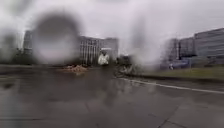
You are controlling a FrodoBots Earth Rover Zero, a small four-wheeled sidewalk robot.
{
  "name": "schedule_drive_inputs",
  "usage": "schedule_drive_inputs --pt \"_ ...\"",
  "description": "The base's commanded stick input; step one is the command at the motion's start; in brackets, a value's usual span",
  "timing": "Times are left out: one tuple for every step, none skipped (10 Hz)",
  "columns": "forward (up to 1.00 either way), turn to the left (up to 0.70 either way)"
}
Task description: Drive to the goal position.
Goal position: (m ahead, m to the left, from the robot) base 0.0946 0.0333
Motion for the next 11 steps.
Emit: schedule_drive_inputs --pt "0.0 0.0" --pt "0.0 0.0" --pt "0.0 0.0" --pt "0.0 0.0" --pt "0.0 0.0" --pt "0.0 0.03" --pt "0.0 0.04" --pt "0.0 0.04" --pt "0.0 0.04" --pt "0.0 0.04" --pt "0.0 0.07"
